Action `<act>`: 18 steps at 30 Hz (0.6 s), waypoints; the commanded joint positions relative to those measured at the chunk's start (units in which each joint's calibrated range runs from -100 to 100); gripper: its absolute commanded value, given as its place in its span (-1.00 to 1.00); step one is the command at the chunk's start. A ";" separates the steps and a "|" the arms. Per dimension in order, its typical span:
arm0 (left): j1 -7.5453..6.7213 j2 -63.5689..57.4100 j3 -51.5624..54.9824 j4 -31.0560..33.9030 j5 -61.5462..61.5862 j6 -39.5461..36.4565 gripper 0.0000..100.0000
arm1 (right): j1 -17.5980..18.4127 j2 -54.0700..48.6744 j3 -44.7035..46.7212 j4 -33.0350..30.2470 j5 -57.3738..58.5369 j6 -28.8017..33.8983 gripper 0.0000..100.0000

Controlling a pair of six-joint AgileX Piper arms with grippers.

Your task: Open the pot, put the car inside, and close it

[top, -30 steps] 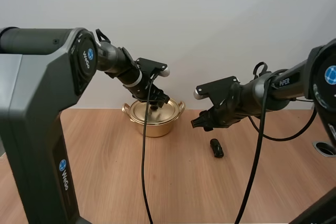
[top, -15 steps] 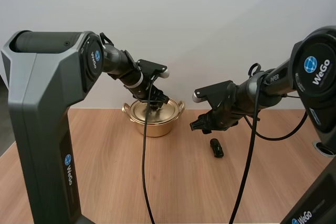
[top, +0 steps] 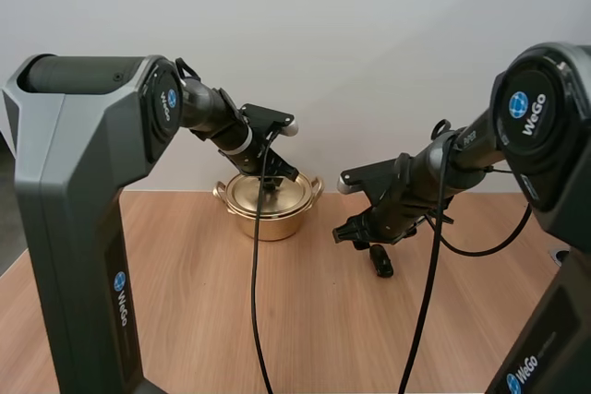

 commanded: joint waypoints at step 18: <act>0.01 -0.41 -2.70 -0.57 3.12 0.00 -1.00 | -2.49 4.05 -0.09 -0.43 7.91 -0.01 0.70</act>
